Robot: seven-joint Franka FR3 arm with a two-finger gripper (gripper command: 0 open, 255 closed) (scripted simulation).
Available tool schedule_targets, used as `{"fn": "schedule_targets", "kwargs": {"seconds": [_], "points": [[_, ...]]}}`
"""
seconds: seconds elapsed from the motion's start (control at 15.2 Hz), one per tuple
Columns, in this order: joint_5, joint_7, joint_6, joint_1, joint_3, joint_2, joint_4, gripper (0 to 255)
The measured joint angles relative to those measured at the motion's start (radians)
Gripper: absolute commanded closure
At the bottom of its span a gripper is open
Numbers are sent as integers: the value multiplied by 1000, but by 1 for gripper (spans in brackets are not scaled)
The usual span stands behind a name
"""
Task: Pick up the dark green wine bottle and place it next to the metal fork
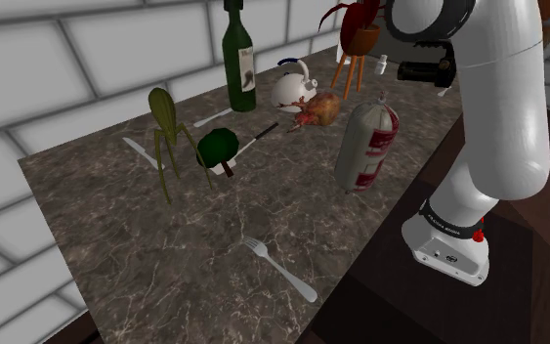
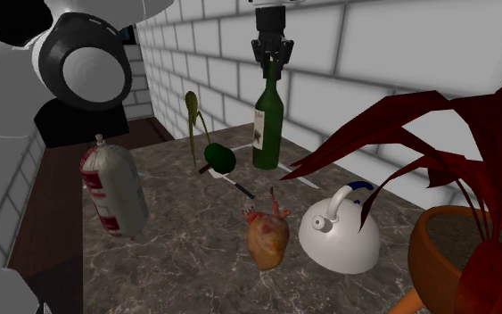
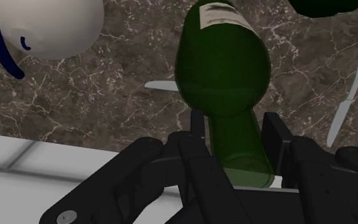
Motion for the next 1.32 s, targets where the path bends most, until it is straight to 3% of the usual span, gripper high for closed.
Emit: {"fn": "schedule_targets", "kwargs": {"seconds": [0.13, 0.2, 0.53, 0.73, 1.32], "points": [[-2, 19, 27, 15, 4, -54, -82, 255], [-2, 33, 69, 24, 7, -119, -192, 255], [-12, 128, 171, 92, 33, -303, -475, 255], [-18, 188, 201, 128, 53, -380, -582, 255], [-33, 378, 248, 238, 130, -507, -759, 255]]}}
